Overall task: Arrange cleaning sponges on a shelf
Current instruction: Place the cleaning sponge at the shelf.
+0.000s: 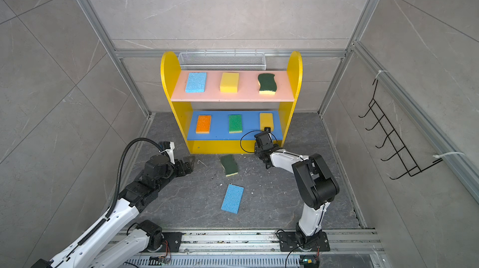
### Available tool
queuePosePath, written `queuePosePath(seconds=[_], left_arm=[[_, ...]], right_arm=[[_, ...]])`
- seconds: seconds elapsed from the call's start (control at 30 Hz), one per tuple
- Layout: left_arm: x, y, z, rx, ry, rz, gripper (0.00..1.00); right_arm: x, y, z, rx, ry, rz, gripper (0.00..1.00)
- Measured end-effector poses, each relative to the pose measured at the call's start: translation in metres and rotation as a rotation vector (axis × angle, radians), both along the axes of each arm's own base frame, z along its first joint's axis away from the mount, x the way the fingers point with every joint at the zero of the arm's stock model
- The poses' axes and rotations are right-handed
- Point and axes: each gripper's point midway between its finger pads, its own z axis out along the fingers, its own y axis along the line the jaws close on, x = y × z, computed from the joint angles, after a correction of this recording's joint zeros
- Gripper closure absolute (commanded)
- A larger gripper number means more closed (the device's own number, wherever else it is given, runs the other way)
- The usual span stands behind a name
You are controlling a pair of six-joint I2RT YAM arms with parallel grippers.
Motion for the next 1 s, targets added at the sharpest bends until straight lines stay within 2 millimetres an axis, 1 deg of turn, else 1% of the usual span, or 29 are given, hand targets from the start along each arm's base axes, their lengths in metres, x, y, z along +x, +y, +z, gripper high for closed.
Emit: queuePosePath(seconds=[0.07, 0.17, 0.33, 0.43, 0.53, 0.57, 0.63, 0.67, 0.73, 0.8, 0.87, 1.0], left_arm=[[0.000, 0.000, 0.000, 0.000, -0.001, 0.000, 0.10], [-0.001, 0.000, 0.001, -0.002, -0.004, 0.000, 0.10], [-0.001, 0.001, 0.004, -0.005, -0.011, 0.000, 0.10], [-0.002, 0.001, 0.004, -0.006, -0.012, -0.001, 0.10], [-0.002, 0.001, 0.005, -0.009, -0.016, -0.001, 0.11], [-0.003, 0.001, 0.007, -0.011, -0.020, -0.002, 0.11], [-0.004, 0.001, 0.010, -0.018, -0.030, -0.004, 0.12], [-0.005, 0.001, 0.012, -0.023, -0.036, -0.007, 0.12], [-0.006, 0.001, 0.016, -0.031, -0.047, -0.010, 0.12], [-0.008, 0.000, 0.018, -0.040, -0.053, -0.019, 0.13], [-0.008, -0.002, 0.018, -0.045, -0.049, -0.029, 0.13], [-0.008, -0.008, 0.007, -0.054, -0.018, -0.052, 0.13]], right_arm=[[0.002, 0.000, 0.001, -0.002, -0.001, -0.003, 0.16], [0.001, -0.001, 0.000, -0.008, 0.007, -0.008, 0.14], [-0.001, -0.003, 0.000, -0.015, 0.010, -0.013, 0.14], [-0.011, -0.008, 0.003, -0.015, 0.013, -0.013, 0.14], [-0.025, -0.013, 0.014, -0.005, 0.001, -0.013, 0.16], [-0.030, -0.014, 0.021, 0.009, -0.011, -0.016, 0.18], [-0.038, -0.012, 0.034, 0.044, -0.037, -0.019, 0.27], [-0.043, -0.010, 0.040, 0.071, -0.052, -0.018, 0.33], [-0.055, -0.006, 0.045, 0.131, -0.058, -0.017, 0.47], [-0.067, -0.001, 0.042, 0.202, -0.047, -0.015, 0.60], [-0.079, 0.003, 0.035, 0.265, -0.021, -0.019, 0.68], [-0.103, 0.006, 0.018, 0.362, 0.034, -0.040, 0.76]])
